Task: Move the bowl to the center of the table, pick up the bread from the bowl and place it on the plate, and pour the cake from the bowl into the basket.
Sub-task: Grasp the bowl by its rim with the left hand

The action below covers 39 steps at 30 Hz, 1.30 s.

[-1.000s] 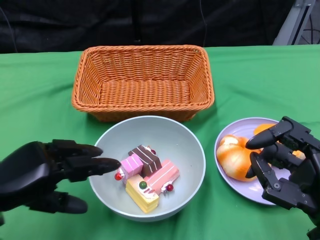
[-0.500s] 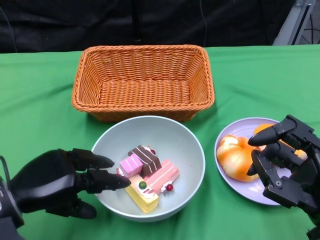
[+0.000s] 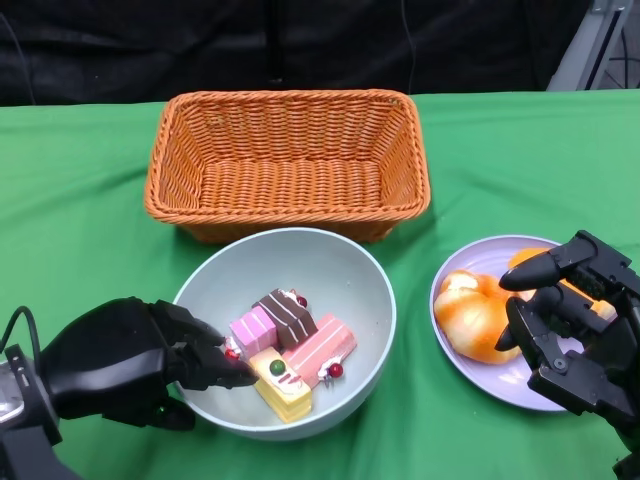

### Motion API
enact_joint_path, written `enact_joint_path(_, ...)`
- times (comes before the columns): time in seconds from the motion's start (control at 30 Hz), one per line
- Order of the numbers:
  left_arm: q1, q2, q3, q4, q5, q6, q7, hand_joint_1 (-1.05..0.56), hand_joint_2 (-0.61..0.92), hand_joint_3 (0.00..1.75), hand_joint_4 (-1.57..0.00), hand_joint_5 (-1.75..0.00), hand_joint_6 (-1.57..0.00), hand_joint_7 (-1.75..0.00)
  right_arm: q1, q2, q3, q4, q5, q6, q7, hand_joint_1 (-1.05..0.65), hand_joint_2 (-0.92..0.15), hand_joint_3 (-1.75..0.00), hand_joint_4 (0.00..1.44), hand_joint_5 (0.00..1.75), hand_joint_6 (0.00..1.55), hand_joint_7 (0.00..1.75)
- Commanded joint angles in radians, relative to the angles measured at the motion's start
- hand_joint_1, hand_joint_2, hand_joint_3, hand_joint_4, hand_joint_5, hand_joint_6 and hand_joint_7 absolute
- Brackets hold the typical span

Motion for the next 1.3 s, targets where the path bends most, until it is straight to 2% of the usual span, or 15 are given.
enact_joint_path(0.03,-0.019,-0.008,-0.046,0.017,0.008,0.016,0.023,-0.35,0.86,0.0,-0.82,-0.02,-0.78,-0.02,0.008,-0.004,-0.008,-0.009,-0.005,-0.004,-0.008,-0.07,-0.72,-0.79,0.61,1.62,0.57,1.34)
enact_joint_path(0.13,-0.032,-0.018,-0.078,0.021,0.01,0.027,0.059,-0.34,0.89,0.01,-0.86,-0.04,-0.81,-0.03,0.008,-0.005,-0.007,-0.006,-0.009,-0.003,-0.011,-0.08,-0.72,-0.79,0.61,1.62,0.57,1.34)
enact_joint_path(0.3,-0.045,-0.039,-0.115,0.033,0.006,0.023,0.167,-0.31,0.92,0.01,-1.05,-0.09,-1.02,-0.07,0.003,-0.004,-0.005,0.003,-0.011,-0.005,-0.013,-0.07,-0.71,-0.8,0.62,1.62,0.58,1.34)
enact_joint_path(0.43,-0.047,-0.061,-0.137,0.045,0.003,0.021,0.251,-0.3,0.85,0.0,-1.18,-0.12,-1.17,-0.09,0.001,-0.002,-0.003,0.006,-0.015,-0.007,-0.015,-0.07,-0.71,-0.8,0.62,1.62,0.58,1.33)
enact_joint_path(0.57,-0.051,-0.077,-0.158,0.055,0.005,0.022,0.305,-0.26,0.82,0.0,-1.25,-0.15,-1.24,-0.1,0.002,-0.001,-0.002,0.007,-0.011,-0.008,-0.014,-0.06,-0.7,-0.8,0.62,1.61,0.58,1.32)
enact_joint_path(0.6,-0.051,-0.082,-0.163,0.055,0.004,0.024,0.314,-0.23,0.83,0.0,-1.22,-0.35,-1.27,-0.09,0.002,-0.001,-0.001,0.007,-0.011,-0.009,-0.013,-0.06,-0.7,-0.81,0.61,1.61,0.57,1.32)
enact_joint_path(0.67,-0.051,-0.09,-0.17,0.058,0.002,0.027,0.33,-0.2,0.85,0.0,-0.98,-0.97,-1.31,-0.07,0.003,-0.001,-0.001,0.008,-0.012,-0.012,-0.012,-0.05,-0.7,-0.81,0.61,1.6,0.57,1.31)
enact_joint_path(0.77,-0.049,-0.093,-0.17,0.06,-0.011,0.026,0.332,-0.17,0.88,0.01,-0.8,-1.48,-1.34,-0.08,0.005,0.003,0.0,0.005,-0.01,-0.008,-0.016,-0.05,-0.7,-0.81,0.61,1.59,0.58,1.31)
enact_joint_path(0.93,-0.043,-0.088,-0.157,0.059,-0.041,0.007,0.315,-0.16,0.92,0.05,-0.73,-1.69,-1.35,-0.12,0.005,0.004,0.001,0.014,-0.011,-0.021,-0.014,-0.06,-0.69,-0.83,0.62,1.58,0.58,1.3)
enact_joint_path(1.0,-0.039,-0.079,-0.142,0.058,-0.08,-0.023,0.268,-0.16,0.92,0.19,-0.72,-1.71,-1.34,-0.14,0.005,0.005,0.001,0.019,-0.01,-0.024,-0.013,-0.05,-0.68,-0.83,0.62,1.57,0.59,1.29)
enact_joint_path(1.03,-0.039,-0.066,-0.136,0.048,-0.101,-0.043,0.232,-0.16,0.92,0.26,-0.72,-1.72,-1.25,-0.32,0.005,0.005,0.001,0.022,-0.008,-0.026,-0.012,-0.05,-0.68,-0.83,0.62,1.57,0.59,1.29)
enact_joint_path(1.1,-0.042,-0.037,-0.126,0.023,-0.142,-0.078,0.146,-0.16,0.92,0.27,-0.68,-1.73,-0.94,-0.88,0.003,0.005,0.002,0.03,-0.007,-0.032,-0.009,-0.06,-0.68,-0.83,0.63,1.56,0.59,1.28)
enact_joint_path(1.17,-0.037,-0.013,-0.11,-0.001,-0.201,-0.118,0.051,-0.2,0.92,0.25,-0.67,-1.74,-0.85,-1.03,-0.001,0.004,0.004,0.037,-0.014,-0.039,-0.008,-0.06,-0.69,-0.82,0.64,1.56,0.59,1.28)
enact_joint_path(1.27,-0.02,0.007,-0.078,-0.027,-0.312,-0.166,-0.085,-0.21,0.92,0.24,-0.67,-1.72,-0.83,-1.05,-0.004,0.005,0.006,0.047,-0.019,-0.05,-0.008,-0.06,-0.69,-0.81,0.65,1.55,0.59,1.28)
enact_joint_path(1.3,-0.012,0.016,-0.066,-0.04,-0.361,-0.182,-0.134,-0.21,0.92,0.24,-0.72,-1.66,-0.84,-1.02,-0.005,0.006,0.007,0.052,-0.02,-0.054,-0.008,-0.06,-0.69,-0.8,0.65,1.55,0.6,1.28)
